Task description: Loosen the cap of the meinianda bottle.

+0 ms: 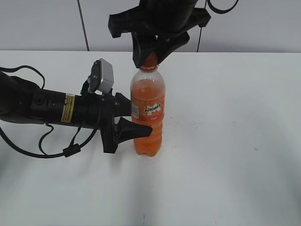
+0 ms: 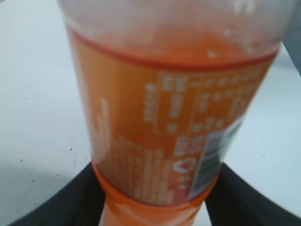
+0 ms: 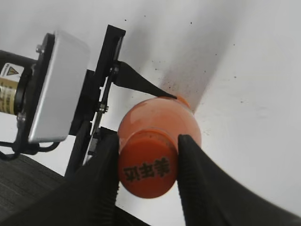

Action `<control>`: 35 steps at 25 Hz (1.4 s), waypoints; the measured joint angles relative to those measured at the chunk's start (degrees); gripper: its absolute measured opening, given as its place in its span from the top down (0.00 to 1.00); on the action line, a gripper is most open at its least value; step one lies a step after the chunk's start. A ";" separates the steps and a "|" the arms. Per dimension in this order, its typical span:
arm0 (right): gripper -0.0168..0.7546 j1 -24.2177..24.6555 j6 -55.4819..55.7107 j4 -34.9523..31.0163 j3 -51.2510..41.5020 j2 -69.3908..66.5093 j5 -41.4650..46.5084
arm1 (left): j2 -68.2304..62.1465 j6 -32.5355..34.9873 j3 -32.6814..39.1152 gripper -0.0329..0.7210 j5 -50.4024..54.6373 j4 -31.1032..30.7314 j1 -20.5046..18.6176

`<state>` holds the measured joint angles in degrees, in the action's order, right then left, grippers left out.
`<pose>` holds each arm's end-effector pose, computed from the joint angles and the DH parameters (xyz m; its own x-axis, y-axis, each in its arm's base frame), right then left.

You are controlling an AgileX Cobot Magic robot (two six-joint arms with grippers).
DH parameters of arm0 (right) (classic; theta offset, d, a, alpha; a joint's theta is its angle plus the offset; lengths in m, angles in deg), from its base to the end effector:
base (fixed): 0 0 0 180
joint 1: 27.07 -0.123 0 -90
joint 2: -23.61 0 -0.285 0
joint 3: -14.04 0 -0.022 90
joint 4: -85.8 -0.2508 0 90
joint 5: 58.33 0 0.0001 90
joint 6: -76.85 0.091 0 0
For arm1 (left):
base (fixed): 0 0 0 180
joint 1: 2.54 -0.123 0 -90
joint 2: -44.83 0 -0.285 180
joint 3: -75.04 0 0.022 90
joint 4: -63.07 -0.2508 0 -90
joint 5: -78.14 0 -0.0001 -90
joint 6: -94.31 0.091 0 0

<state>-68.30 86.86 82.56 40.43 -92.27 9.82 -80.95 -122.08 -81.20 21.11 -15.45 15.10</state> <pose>0.3048 0.2735 0.3196 -0.8130 -0.4542 -0.3642 -0.5251 0.8423 0.1217 0.3118 -0.1776 0.1141 -0.1286 0.3675 -0.9211 0.9801 0.1885 -0.0617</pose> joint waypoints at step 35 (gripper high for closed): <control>0.62 0.00 -93.76 0.15 -0.07 0.65 1.21 | 0.00 0.19 0.00 0.44 -0.16 -0.23 0.05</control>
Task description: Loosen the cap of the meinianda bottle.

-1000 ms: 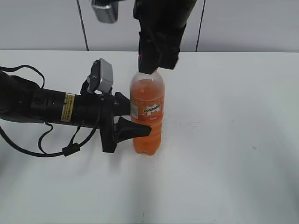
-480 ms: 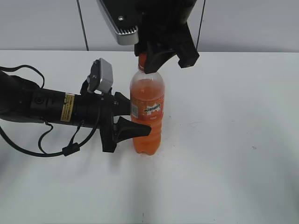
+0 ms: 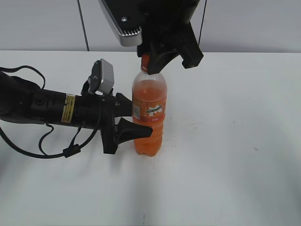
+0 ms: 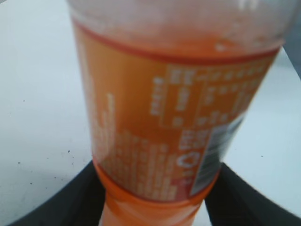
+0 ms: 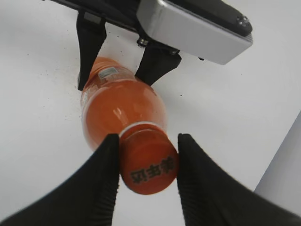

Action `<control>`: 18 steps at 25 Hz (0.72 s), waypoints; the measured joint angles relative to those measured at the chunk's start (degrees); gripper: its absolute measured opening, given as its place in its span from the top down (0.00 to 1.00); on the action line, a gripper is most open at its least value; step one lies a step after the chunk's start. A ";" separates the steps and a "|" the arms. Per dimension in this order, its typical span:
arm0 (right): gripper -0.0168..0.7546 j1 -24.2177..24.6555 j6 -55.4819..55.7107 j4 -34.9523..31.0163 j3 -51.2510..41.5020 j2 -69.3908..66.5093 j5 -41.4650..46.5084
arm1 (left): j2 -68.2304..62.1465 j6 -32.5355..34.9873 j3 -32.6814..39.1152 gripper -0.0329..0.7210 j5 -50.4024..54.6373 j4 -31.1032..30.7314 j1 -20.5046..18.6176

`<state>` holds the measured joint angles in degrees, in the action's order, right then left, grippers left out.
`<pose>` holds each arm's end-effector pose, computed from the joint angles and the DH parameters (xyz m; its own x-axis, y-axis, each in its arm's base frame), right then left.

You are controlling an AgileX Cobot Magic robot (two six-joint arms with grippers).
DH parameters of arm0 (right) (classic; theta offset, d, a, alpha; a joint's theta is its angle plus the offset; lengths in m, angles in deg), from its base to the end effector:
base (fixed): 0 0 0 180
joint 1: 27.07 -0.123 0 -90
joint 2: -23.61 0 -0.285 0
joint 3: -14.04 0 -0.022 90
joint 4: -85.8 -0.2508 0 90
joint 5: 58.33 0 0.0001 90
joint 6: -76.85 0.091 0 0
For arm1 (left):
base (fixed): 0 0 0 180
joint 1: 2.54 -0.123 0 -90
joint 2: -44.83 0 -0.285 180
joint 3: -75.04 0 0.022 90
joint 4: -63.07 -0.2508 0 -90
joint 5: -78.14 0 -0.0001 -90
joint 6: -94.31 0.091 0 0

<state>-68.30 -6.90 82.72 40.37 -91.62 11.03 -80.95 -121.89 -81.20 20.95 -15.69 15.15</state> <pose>0.3019 0.2707 0.3232 0.5776 -0.8109 -0.0937 -0.7786 -0.5127 -0.3618 0.3113 -0.1780 0.1142 -0.1228 0.3685 -0.9215 0.9817 0.1815 -0.0583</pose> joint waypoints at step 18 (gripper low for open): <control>0.34 0.00 5.81 -0.81 0.00 0.87 -0.74 | 0.00 -0.05 0.00 0.45 0.00 -0.11 0.00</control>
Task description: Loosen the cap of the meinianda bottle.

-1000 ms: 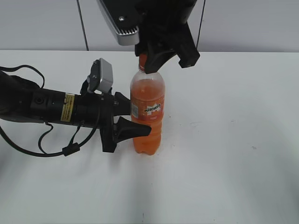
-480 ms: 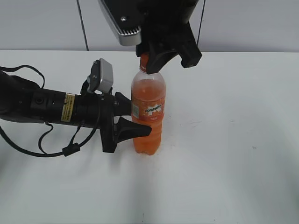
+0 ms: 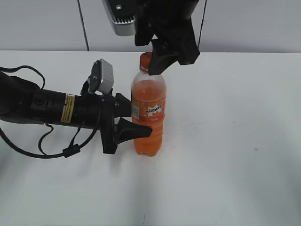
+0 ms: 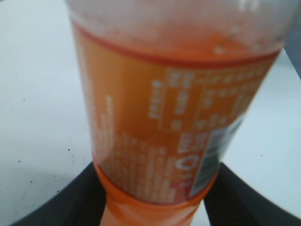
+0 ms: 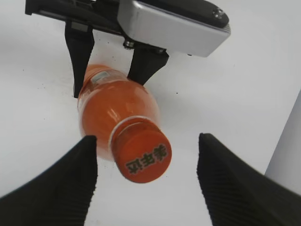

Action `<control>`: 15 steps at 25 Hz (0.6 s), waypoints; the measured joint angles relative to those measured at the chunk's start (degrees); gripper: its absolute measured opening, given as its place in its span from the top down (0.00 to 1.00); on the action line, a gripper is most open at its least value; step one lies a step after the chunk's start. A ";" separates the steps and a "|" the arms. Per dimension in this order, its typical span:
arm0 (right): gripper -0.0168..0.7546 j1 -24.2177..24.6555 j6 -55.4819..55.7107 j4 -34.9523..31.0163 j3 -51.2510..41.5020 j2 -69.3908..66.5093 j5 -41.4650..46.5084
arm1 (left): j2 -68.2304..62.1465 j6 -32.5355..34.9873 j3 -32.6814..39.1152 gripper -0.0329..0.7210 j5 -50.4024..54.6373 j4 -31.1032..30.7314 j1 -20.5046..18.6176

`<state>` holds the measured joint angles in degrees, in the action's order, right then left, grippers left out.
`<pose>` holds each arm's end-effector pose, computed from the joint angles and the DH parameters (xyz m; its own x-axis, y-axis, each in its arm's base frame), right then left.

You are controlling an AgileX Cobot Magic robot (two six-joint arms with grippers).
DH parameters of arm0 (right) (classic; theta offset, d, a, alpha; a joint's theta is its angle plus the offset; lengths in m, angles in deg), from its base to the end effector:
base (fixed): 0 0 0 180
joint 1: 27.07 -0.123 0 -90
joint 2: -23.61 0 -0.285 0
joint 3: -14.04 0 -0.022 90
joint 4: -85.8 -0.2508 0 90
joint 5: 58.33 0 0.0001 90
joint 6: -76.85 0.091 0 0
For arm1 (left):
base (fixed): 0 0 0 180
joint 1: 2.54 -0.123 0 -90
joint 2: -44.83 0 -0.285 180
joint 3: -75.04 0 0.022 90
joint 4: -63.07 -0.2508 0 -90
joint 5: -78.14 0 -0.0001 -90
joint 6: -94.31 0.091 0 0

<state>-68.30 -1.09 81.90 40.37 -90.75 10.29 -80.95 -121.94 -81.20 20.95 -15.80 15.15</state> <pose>0.2996 0.2702 0.3298 0.4971 -0.8548 -0.1491 -0.8290 -0.4171 -0.3726 0.3111 -0.1779 0.1141 -0.1228 0.3694 -0.9211 0.9819 0.1802 -0.0586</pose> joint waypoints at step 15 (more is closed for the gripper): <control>0.32 0.00 76.53 -0.26 0.00 3.84 0.34 | 0.00 -0.05 0.00 0.45 0.00 0.00 0.00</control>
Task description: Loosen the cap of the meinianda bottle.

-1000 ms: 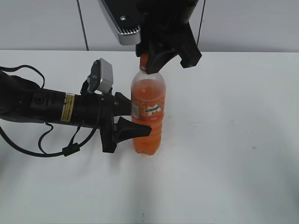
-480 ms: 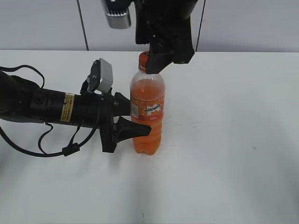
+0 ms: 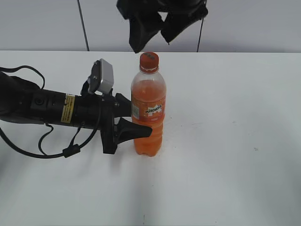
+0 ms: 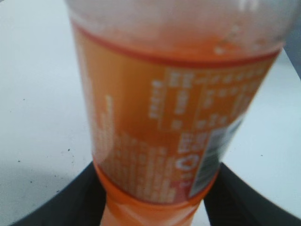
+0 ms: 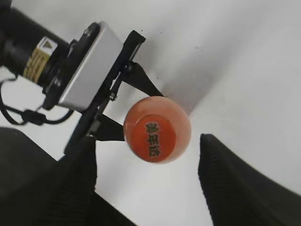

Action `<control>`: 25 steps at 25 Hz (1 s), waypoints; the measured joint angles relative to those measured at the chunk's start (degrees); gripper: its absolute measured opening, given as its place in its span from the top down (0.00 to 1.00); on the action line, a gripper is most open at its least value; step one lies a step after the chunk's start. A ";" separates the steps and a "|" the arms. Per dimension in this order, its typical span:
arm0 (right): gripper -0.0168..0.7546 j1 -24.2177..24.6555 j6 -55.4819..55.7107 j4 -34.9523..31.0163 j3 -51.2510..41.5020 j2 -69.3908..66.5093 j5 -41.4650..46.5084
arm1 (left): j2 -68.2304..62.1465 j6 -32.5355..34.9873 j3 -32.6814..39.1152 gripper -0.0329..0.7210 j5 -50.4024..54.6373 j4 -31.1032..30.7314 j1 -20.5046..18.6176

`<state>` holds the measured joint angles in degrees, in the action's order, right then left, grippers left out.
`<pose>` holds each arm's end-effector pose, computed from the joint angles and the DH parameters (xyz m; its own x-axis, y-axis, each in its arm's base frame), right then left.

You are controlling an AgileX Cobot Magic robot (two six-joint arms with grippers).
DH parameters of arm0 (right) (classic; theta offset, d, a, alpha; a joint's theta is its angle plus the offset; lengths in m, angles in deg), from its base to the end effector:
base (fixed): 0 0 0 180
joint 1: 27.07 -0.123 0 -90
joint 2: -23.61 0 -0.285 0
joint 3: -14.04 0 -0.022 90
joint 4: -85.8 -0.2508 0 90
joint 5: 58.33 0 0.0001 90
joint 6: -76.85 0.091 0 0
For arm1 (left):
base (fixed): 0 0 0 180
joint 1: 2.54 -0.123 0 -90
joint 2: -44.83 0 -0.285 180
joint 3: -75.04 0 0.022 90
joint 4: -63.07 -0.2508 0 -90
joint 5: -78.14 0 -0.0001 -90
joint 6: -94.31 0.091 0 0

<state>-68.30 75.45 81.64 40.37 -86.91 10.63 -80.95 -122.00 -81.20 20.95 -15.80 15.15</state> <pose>0.2879 0.2605 0.3562 -0.6718 -0.5865 -0.4523 -0.6795 0.7311 0.0611 0.3111 -0.1779 0.1141 -0.1238 0.3692 -0.9211 0.9818 0.1806 -0.0596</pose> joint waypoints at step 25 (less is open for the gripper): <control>0.62 0.00 9.22 1.99 0.00 -5.00 -0.72 | 0.00 -0.05 0.00 0.45 0.00 0.19 0.00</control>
<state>-68.30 84.67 83.63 40.37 -91.91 9.91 -80.95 -122.05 -81.20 20.95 -15.61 15.15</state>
